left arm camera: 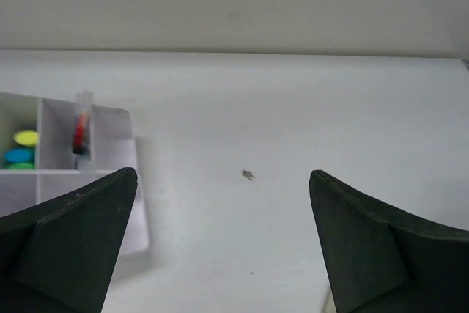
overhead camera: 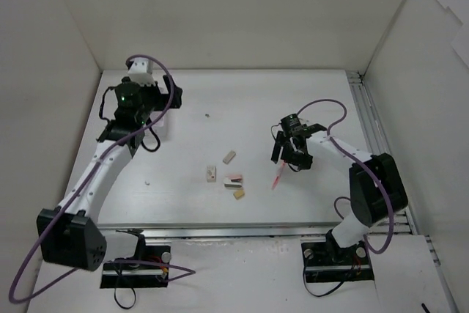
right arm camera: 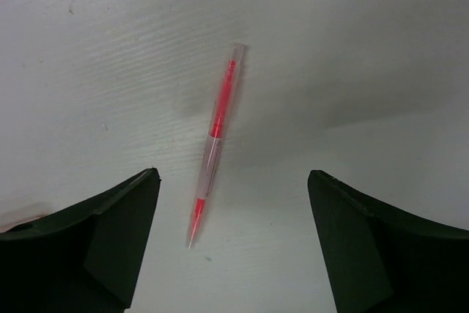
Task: Sort the stationery into containers
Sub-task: Pick up the pen from the center of the board.
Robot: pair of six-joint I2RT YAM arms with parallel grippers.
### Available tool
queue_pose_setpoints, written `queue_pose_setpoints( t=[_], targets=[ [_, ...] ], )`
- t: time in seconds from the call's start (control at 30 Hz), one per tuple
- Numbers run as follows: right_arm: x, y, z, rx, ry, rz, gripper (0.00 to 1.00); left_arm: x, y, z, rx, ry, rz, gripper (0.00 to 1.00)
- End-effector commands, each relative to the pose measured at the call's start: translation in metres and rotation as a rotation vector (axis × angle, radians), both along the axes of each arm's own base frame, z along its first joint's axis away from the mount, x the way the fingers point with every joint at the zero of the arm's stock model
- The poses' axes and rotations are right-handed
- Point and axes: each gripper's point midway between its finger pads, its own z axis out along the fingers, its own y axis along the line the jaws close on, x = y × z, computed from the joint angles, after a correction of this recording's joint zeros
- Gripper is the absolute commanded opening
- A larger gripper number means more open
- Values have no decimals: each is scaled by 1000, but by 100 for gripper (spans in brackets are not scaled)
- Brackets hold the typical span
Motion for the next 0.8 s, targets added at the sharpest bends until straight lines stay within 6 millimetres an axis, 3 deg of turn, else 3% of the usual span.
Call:
queue_pose_setpoints(
  t=[0.0,0.03,0.13,0.33,0.4,0.47,0.63,0.67,0.7,0.77],
  targets=[
    [19,13,-6,0,-32,-47,75,-41,0,-41,-110,112,73,99],
    [21,15,-9,0,-29,-45,71,-51,-7,-24,-131,49,38,99],
    [24,24,-18,2,-15,-23,45,-69,-11,-26,-124,73,13,99],
    [17,37,-31,12,13,9,21,-89,-4,-27,-97,122,48,99],
    [15,35,-27,-5,-13,19,0,-94,-1,-26,-95,116,60,99],
    [17,35,-21,-28,-47,80,0,-96,-3,-29,-97,127,50,100],
    [29,54,30,-24,-235,302,0,-100,-23,-34,-132,152,-61,100],
    [27,60,36,-19,-263,392,0,-105,-40,-35,-149,162,-145,100],
    [32,71,57,13,-352,443,0,-105,-49,-33,-167,152,-198,99],
    [22,91,78,74,-439,575,0,-110,-72,-33,-205,164,-320,100]
  ],
)
